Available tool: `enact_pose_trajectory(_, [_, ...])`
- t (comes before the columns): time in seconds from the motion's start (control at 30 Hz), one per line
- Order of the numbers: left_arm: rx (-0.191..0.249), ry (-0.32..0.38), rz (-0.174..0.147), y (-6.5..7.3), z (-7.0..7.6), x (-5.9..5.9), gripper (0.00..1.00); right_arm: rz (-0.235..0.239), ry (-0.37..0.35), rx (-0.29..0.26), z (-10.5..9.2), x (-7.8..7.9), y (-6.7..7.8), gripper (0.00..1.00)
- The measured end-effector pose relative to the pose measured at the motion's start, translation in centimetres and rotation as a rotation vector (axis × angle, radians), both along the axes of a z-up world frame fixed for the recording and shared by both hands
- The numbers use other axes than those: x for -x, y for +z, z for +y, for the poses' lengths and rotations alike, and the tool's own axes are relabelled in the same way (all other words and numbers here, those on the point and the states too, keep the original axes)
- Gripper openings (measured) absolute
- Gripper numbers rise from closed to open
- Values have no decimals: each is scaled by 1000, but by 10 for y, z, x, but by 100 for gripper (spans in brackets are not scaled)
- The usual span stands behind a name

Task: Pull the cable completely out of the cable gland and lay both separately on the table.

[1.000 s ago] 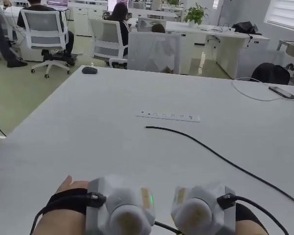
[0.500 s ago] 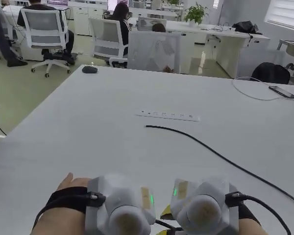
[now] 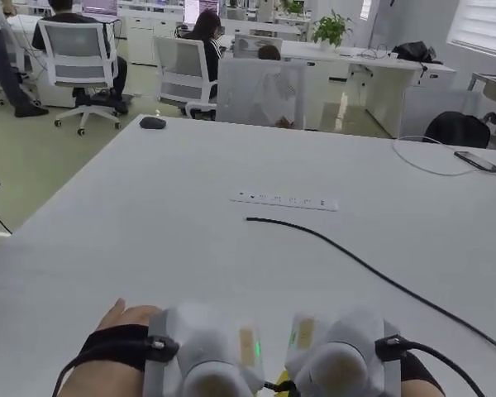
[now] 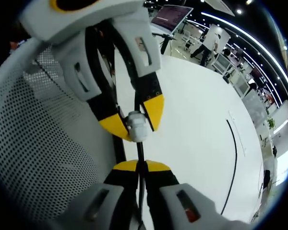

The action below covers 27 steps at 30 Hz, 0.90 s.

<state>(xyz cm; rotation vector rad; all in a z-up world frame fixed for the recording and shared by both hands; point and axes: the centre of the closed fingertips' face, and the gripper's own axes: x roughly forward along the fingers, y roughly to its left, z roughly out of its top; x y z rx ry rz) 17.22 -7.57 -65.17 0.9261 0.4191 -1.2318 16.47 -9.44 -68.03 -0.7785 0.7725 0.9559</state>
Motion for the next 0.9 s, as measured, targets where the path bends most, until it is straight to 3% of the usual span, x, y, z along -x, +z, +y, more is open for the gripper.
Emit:
enact_pose_trajectory(0.13, [4,15,-4,1,1,-3,17,23,-60,37,-14,-3,-6,4])
enact_pose_trajectory(0.43, [-3,20,-4,0,2,-3,17,45,-83,76,-24,-2,-11,8])
enact_pose_trajectory(0.53, [-5,14,-12,1,1,-3,17,10,-47,-88,4,-5,6,25])
enact_pose_trajectory(0.57, [2,12,-14,2,0,-3,17,5,-20,-107,10,-3,11,24])
enact_pose_trajectory(0.63, [20,-10,-19,6,-3,-1,17,-21,32,-83,14,0,11,22])
enact_pose_trajectory(0.73, [53,-40,-10,10,-9,6,17,-7,42,-71,15,3,8,20])
enact_pose_trajectory(0.83, [59,-72,-9,11,-14,12,17,-12,56,-21,7,3,5,4])
enact_pose_trajectory(0.9, [54,-68,-8,9,-15,11,17,12,39,-40,8,5,3,4])
